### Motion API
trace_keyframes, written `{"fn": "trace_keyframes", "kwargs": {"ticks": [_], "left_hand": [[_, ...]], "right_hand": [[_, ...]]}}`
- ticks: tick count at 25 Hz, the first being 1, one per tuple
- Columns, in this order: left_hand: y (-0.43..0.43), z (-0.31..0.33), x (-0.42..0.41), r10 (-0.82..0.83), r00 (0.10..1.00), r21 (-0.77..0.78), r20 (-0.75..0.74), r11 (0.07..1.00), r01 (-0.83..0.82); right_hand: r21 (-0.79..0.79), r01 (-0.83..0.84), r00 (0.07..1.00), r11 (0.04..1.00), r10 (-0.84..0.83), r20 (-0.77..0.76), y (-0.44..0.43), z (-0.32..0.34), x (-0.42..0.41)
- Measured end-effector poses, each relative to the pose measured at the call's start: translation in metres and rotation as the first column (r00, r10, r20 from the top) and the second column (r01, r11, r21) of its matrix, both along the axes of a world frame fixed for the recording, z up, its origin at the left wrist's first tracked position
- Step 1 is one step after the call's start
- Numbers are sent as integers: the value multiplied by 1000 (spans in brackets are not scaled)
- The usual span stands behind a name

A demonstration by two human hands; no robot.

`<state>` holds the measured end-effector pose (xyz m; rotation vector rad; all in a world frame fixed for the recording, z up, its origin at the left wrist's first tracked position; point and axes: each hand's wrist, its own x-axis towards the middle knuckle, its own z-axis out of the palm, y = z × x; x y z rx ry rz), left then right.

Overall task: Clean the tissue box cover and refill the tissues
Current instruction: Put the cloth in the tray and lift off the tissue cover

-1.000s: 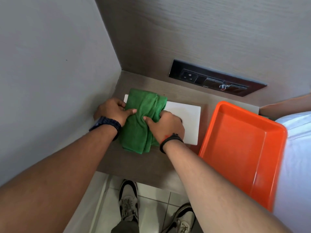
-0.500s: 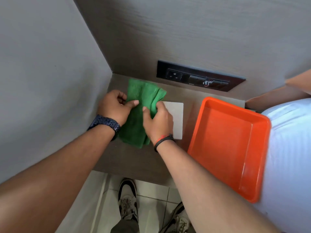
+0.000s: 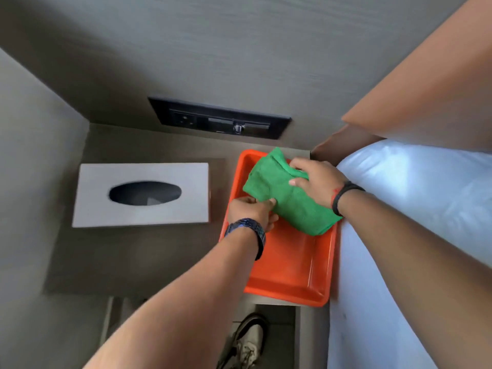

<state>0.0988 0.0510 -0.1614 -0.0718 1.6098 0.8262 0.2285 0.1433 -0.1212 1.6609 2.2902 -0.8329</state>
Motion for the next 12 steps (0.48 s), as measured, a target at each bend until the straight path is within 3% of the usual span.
{"fn": "trace_keyframes", "kwargs": {"ticks": [4, 7, 10, 12], "left_hand": [[0, -33, 19, 126, 990, -129, -55, 983, -133], [5, -50, 18, 133, 986, -144, -103, 979, -147], [-1, -46, 20, -126, 938, -179, -324, 981, 70], [-9, -29, 24, -233, 779, -76, -582, 969, 234]], "right_hand": [[15, -193, 979, 981, 191, 64, 5, -44, -3], [146, -255, 960, 956, 233, 158, -1, -68, -7], [375, -211, 972, 903, 153, 179, -17, -73, -3], [522, -230, 971, 821, 160, 176, -31, -72, 3]]}}
